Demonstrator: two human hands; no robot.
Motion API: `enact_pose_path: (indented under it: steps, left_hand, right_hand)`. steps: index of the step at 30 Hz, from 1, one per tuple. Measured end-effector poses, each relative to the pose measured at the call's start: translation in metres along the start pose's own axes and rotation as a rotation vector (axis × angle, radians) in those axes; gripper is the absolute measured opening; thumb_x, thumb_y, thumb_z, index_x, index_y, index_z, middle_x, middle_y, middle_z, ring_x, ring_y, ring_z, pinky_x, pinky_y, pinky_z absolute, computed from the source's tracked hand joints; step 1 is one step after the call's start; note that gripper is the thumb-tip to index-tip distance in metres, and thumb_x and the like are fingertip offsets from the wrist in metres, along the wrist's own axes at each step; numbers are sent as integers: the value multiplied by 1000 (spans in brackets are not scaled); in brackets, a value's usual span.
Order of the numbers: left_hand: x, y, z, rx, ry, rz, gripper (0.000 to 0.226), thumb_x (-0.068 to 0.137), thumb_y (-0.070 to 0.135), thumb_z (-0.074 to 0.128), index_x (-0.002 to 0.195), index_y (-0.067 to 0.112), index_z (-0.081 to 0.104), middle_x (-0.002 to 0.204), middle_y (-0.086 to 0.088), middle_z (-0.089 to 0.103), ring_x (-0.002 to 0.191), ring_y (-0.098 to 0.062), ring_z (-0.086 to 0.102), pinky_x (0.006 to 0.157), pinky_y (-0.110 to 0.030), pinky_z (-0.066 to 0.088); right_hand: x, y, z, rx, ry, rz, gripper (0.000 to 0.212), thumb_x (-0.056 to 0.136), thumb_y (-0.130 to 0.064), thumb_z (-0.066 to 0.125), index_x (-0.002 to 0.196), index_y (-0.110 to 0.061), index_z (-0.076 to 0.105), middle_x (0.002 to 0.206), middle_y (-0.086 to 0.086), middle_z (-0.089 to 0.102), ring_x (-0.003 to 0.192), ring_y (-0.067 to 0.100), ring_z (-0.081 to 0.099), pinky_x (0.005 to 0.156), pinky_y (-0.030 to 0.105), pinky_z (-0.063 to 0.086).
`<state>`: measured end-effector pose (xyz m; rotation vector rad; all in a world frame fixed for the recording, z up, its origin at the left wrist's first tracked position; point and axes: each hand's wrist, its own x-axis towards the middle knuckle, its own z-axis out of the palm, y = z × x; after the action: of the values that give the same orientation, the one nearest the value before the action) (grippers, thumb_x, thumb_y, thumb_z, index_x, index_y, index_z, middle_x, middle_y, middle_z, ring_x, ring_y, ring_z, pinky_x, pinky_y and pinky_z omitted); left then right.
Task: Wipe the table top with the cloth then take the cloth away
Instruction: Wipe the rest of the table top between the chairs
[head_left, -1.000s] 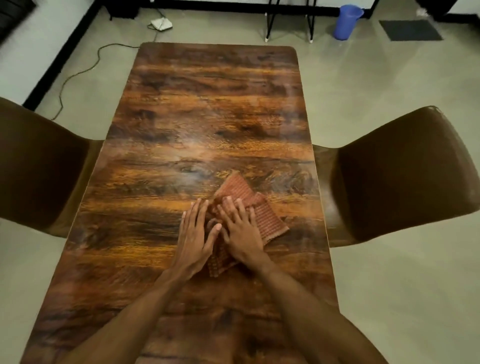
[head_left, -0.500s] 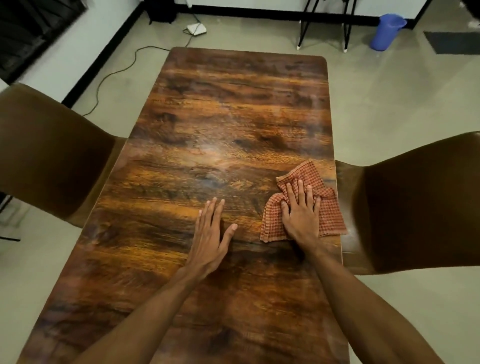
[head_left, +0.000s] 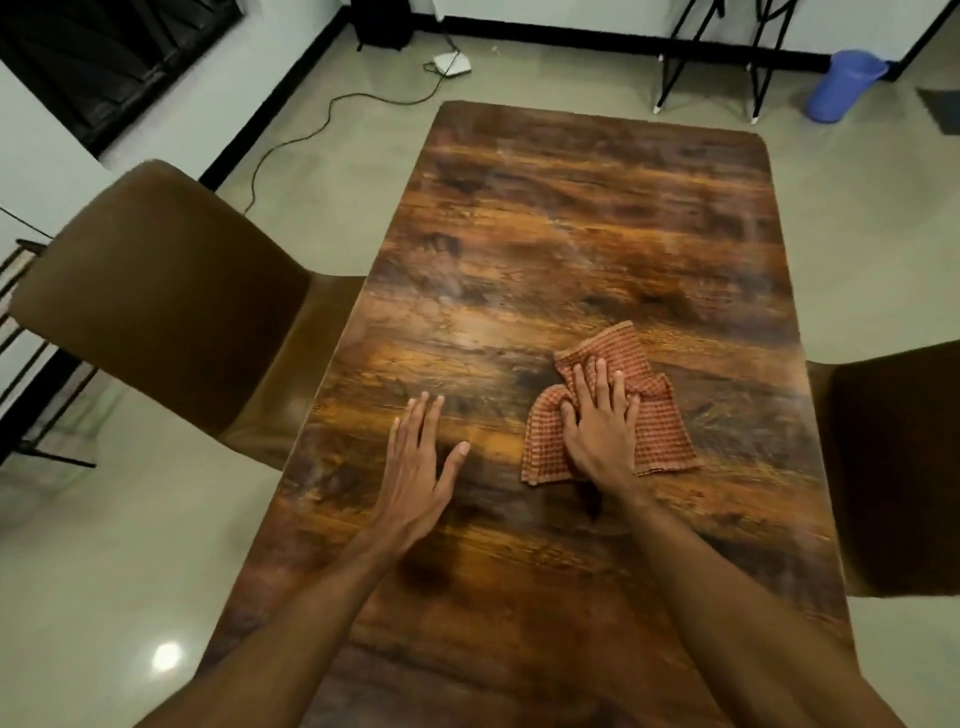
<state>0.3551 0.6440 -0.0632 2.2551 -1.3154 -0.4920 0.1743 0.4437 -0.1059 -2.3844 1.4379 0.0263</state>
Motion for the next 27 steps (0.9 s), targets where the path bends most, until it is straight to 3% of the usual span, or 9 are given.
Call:
enact_pose_path:
  steps: [9, 13, 16, 18, 23, 27]
  left_hand:
    - [36, -125, -63, -25, 60, -33, 70, 101, 56, 28, 160, 21, 14, 169, -2, 8, 156, -13, 0, 127, -44, 2]
    - [38, -145, -71, -63, 84, -25, 68, 101, 56, 28, 160, 24, 15, 169, 0, 9, 156, -13, 1, 127, -44, 1]
    - [35, -136, -64, -91, 53, -17, 69, 101, 58, 29, 160, 25, 14, 169, 0, 9, 156, -14, 3, 127, -44, 1]
    - [29, -120, -55, -86, 36, -3, 71, 100, 60, 30, 160, 24, 15, 169, -1, 11, 156, -16, 6, 127, -44, 2]
    - [1, -65, -26, -183, -48, 90, 71, 100, 59, 30, 160, 24, 16, 169, 1, 9, 155, -12, 0, 127, -42, -1]
    - [-30, -34, -14, -145, -57, 125, 70, 100, 56, 30, 160, 23, 14, 169, 1, 7, 156, -11, 1, 127, -42, 0]
  right_hand:
    - [0, -242, 81, -125, -95, -457, 64, 104, -46, 20, 164, -29, 4, 173, 2, -5, 159, 29, -6, 127, 57, 1]
    - [-11, -259, 91, -152, -85, -556, 64, 106, -42, 24, 165, -27, 4, 173, 1, -4, 159, 26, -6, 127, 55, 2]
    - [-37, -216, 85, -144, -84, -586, 61, 109, -46, 26, 165, -30, 6, 173, -4, -4, 159, 21, -8, 128, 53, 1]
    - [-58, -166, 75, -131, -63, -495, 61, 109, -50, 25, 164, -34, 5, 173, -8, -4, 159, 18, -8, 127, 52, 3]
    - [-115, -30, 30, -76, -5, -7, 60, 106, -51, 22, 163, -38, 8, 172, -11, -6, 159, 15, -10, 127, 54, 8]
    - [-137, -43, 33, -23, 60, 269, 62, 107, -46, 21, 165, -29, 8, 173, 0, -6, 159, 28, -5, 126, 58, 8]
